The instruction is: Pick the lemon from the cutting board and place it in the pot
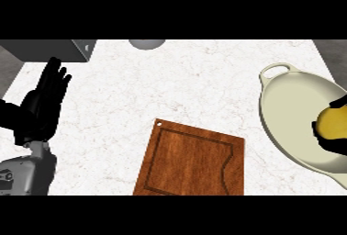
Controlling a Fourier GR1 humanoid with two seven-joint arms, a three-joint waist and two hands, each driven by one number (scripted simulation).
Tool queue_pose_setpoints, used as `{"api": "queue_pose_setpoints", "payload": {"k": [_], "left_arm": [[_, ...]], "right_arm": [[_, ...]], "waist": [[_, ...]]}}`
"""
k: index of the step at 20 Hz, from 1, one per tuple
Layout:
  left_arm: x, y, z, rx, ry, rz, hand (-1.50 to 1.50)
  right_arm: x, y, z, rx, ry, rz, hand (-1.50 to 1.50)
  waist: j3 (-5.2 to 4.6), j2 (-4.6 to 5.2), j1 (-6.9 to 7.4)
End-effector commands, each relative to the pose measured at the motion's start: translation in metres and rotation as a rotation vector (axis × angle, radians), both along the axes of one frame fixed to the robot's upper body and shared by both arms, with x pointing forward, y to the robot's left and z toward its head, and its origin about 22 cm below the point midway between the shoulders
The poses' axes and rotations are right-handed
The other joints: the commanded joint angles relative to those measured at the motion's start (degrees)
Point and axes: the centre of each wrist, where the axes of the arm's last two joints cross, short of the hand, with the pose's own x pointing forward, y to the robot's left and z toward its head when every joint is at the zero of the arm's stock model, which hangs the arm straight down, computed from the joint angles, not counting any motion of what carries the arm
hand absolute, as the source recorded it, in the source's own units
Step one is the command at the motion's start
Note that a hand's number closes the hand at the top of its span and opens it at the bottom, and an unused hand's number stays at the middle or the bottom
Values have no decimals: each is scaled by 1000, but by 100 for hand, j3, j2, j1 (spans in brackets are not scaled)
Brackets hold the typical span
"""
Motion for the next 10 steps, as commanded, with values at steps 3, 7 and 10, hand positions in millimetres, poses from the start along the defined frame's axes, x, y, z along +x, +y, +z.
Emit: {"api": "queue_pose_setpoints", "payload": {"k": [3,7,10], "left_arm": [[-7,11,-5,17,2,5,0],[-9,3,-2,14,-10,-20,0],[1,-3,1,2,-8,-11,0]], "right_arm": [[48,-22,-41,-63,46,-27,150],[66,-41,-63,78,148,-4,150],[86,-32,-77,137,247,-25,-150]], "waist": [[-3,-16,-21],[2,-8,20],[2,6,25]]}}
